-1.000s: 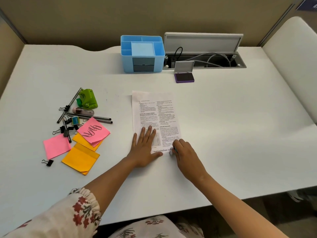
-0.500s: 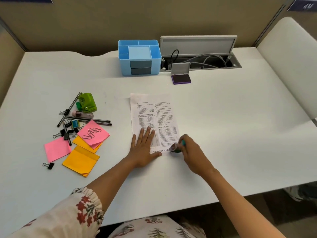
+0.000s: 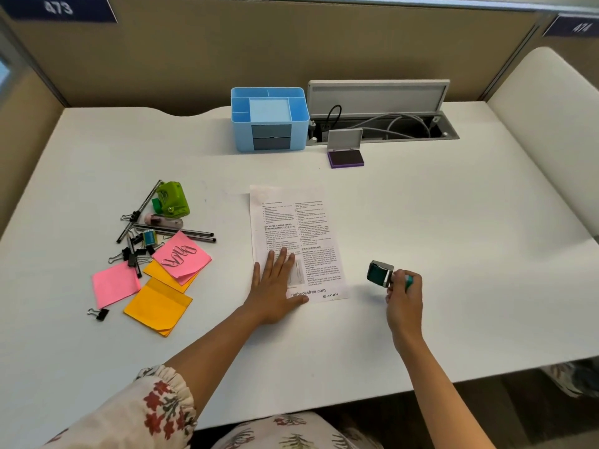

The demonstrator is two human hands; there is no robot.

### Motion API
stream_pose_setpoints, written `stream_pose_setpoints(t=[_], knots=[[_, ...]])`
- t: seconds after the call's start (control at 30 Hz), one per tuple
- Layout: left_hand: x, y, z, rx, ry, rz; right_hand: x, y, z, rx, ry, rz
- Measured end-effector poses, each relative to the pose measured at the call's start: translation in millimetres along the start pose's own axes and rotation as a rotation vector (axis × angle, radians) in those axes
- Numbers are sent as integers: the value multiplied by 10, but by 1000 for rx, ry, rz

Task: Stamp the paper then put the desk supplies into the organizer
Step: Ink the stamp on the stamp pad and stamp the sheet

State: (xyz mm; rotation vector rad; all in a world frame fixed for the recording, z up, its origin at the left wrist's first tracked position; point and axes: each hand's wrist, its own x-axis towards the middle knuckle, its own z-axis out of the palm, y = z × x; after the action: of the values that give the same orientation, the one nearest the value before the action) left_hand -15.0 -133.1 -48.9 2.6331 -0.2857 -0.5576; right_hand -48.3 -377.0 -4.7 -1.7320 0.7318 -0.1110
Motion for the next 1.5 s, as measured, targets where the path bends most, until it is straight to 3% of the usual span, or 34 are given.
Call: stream_pose_setpoints(t=[0.4,0.7,0.9,1.37,1.5], knots=[[-3,71,-13,-100,99,-29,52,-137,75,50,-59,-1],[274,214,-178,-191,190,-15,349,-379,181,297,-87,142],[696,246,-415,-229,256,38,672,-547,283,502,-139,243],[1991,601,-987,-78,281,64,1625,-947,531,490,-203,185],[2399,654,-1157,-162,297,59,1824,-984,655,494,-206,184]])
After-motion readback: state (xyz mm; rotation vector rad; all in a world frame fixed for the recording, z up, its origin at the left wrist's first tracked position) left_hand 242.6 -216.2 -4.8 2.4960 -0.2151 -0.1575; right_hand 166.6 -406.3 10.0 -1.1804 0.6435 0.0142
